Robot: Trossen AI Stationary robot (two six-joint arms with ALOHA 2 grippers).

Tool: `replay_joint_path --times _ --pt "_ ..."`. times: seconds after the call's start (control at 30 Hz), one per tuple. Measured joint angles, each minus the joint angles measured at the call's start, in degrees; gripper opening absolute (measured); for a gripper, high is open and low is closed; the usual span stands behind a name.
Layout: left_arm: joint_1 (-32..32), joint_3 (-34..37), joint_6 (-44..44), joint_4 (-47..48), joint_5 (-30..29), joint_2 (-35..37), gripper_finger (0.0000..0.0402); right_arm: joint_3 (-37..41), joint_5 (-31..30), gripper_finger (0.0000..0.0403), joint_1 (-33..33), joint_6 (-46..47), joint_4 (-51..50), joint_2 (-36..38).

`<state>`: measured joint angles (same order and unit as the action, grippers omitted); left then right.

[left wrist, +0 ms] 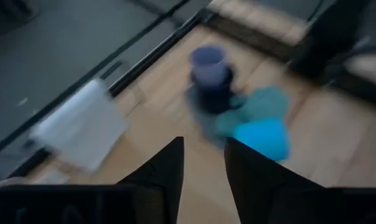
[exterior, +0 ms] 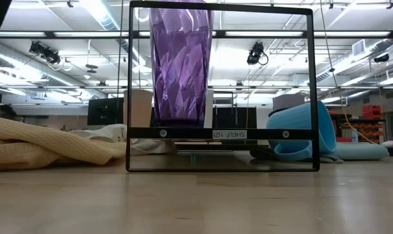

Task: Stack small to large cups/mugs on shelf
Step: Put the brown cup on the shelf

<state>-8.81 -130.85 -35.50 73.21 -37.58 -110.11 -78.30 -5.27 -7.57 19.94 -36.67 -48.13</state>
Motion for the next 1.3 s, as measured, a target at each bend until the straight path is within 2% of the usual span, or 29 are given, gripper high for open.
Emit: replay_joint_path --times 0.23,0.53,0.7,0.93,1.13,1.3 --pt "11.74 -0.02 1.03 8.8 14.38 0.07 0.0112 0.0 0.01 0.0015 0.0 -0.61 0.81 0.03" --pt "25.56 0.01 7.43 17.12 25.15 -0.68 0.0112 0.0 0.74 0.0015 0.0 0.86 0.79 0.01" --pt "29.5 0.02 11.41 16.78 32.88 -1.0 0.011 0.0 1.26 0.0015 0.0 1.39 0.75 -0.06" --pt "31.34 0.0 15.84 16.83 33.35 -2.19 0.0108 0.0 1.5 0.0015 0.0 1.56 0.58 -0.51" --pt "35.61 0.02 15.5 16.81 32.45 -3.23 0.0091 0.0 1.57 0.0015 0.0 2.0 0.46 -1.25" --pt "40.53 0.04 19.31 16.79 32.37 -3.14 0.007 0.0 1.7 0.0015 0.0 1.96 0.19 -1.38"
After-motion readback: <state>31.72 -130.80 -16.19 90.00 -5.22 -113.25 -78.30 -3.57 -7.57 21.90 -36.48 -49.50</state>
